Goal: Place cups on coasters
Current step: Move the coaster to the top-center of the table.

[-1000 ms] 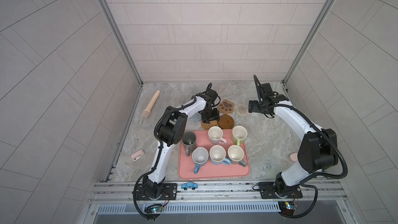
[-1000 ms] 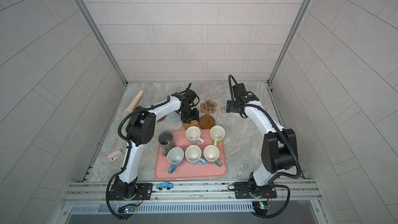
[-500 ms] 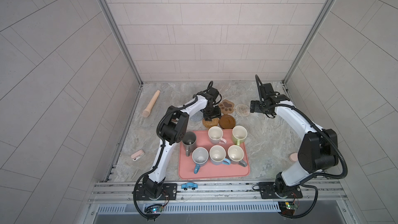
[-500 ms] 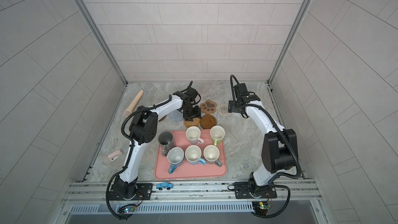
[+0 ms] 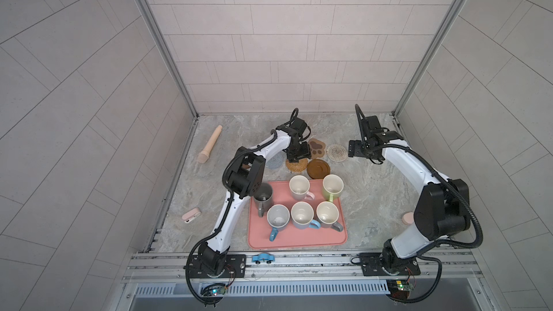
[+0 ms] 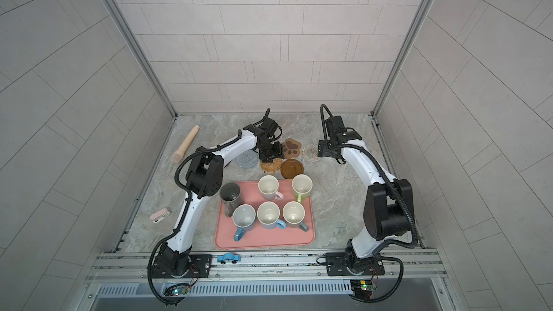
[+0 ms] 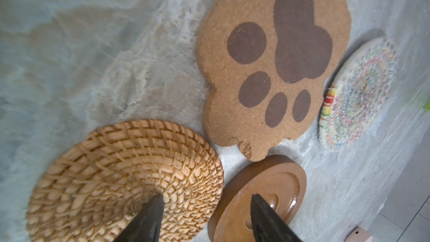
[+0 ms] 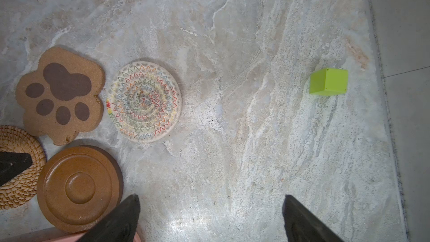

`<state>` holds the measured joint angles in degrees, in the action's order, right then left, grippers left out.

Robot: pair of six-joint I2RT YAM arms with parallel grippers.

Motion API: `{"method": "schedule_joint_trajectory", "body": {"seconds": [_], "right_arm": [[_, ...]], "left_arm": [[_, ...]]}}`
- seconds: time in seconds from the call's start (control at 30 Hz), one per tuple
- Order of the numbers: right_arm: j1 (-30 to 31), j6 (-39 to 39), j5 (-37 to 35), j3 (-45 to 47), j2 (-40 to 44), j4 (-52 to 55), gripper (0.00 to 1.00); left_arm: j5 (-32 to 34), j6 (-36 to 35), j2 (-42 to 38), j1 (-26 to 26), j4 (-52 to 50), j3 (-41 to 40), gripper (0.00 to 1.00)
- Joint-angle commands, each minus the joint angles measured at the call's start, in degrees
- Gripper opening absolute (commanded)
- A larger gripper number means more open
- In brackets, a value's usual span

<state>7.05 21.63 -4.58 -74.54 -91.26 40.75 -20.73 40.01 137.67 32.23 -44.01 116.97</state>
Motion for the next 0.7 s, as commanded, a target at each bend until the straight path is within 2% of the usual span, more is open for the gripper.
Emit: {"method": "schedule_joint_trajectory", "body": {"seconds": [0.0, 0.67], "right_arm": [[-0.31, 0.00, -1.13, -0.87, 1.26, 1.93, 0.97], [-0.43, -0.27, -0.68, -2.19, 0.30, 2.22, 0.97]], "left_arm": [[2.17, 1.19, 3.48, -0.52, 1.29, 0.43, 0.67], [2.36, 1.21, 5.26, -1.29, 2.44, 3.44, 0.67]]}}
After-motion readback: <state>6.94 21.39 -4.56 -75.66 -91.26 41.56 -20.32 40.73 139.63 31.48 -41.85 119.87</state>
